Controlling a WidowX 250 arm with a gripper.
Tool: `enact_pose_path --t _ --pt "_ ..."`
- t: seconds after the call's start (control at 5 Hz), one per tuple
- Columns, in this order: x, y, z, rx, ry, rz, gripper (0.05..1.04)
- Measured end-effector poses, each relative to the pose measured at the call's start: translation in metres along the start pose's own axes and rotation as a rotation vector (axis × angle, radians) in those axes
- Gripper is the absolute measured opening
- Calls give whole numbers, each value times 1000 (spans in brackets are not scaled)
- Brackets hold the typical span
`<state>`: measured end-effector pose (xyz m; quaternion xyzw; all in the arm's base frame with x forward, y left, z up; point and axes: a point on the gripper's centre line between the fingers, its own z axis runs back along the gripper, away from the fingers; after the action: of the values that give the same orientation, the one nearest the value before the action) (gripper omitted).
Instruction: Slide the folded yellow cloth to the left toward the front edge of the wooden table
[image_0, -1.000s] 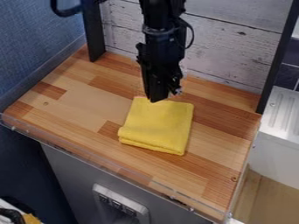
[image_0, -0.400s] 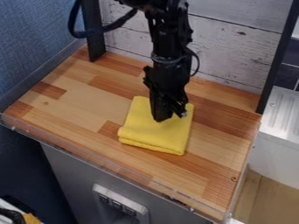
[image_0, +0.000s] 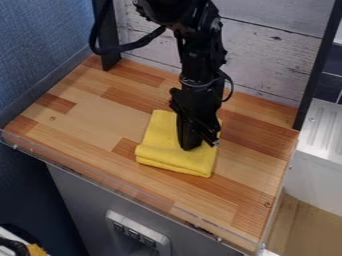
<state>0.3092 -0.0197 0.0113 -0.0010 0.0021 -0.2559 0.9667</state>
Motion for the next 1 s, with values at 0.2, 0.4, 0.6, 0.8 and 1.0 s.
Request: enact_pose_path --t 0.2,0.4,0.6,0.8,1.0 --pt "-3 2 -2 0 -3 33 62" --pt "-10 7 -3 -3 2 99 62" --pt "-19 12 -4 1 -5 177 62" --pt "-36 17 -3 1 5 265 97" --pt "-47 19 3 -9 46 344 265"
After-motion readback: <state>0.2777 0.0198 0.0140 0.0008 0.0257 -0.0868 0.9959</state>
